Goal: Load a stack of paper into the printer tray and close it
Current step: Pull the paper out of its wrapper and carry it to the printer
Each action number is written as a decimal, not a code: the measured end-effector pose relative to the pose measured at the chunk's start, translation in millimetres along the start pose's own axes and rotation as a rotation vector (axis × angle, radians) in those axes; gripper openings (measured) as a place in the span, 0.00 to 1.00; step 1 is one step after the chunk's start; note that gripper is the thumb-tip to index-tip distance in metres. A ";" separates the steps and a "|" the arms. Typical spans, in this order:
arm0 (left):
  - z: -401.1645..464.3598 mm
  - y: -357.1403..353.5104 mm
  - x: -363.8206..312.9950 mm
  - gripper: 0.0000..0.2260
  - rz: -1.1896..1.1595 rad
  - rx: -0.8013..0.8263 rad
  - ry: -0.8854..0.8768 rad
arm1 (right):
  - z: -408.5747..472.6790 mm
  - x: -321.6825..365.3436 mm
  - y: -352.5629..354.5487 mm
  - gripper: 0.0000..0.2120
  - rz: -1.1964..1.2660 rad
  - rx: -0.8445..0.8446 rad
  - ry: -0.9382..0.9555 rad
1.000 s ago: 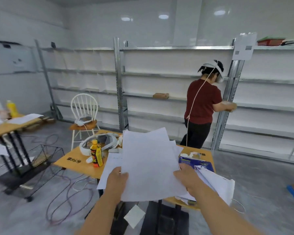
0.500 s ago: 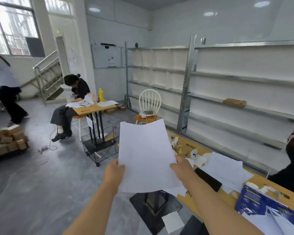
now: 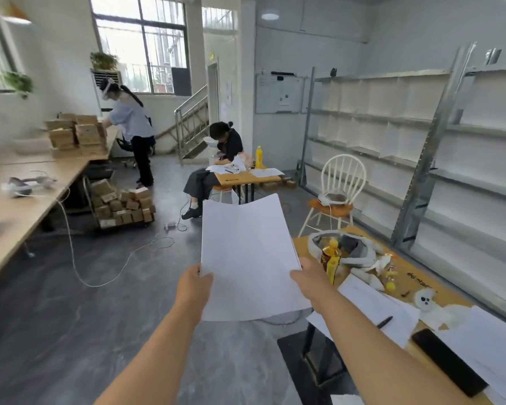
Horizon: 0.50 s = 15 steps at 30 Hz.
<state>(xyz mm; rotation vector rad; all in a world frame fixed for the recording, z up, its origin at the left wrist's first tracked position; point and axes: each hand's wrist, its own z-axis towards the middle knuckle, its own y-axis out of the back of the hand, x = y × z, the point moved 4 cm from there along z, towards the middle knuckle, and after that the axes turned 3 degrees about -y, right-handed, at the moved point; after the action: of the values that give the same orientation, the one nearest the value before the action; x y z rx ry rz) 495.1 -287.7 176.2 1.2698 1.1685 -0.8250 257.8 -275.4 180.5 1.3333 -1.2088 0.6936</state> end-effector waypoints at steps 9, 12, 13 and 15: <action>54.6 68.0 22.0 0.04 0.010 -0.157 0.016 | 50.9 38.4 -88.9 0.11 -0.028 0.110 0.045; 83.8 93.0 27.7 0.07 0.014 -0.182 0.028 | 76.4 54.4 -122.9 0.11 -0.033 0.142 0.068; 94.1 101.5 29.0 0.06 0.011 -0.191 0.028 | 83.9 60.8 -134.1 0.11 -0.040 0.154 0.080; 113.5 119.7 28.9 0.08 0.016 -0.217 0.024 | 100.6 72.6 -158.5 0.12 -0.049 0.183 0.096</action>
<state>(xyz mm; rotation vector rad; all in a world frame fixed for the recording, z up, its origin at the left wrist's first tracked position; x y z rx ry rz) 637.8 -375.1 171.4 1.1110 1.2309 -0.6532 400.1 -417.7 175.4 1.4580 -1.0523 0.8398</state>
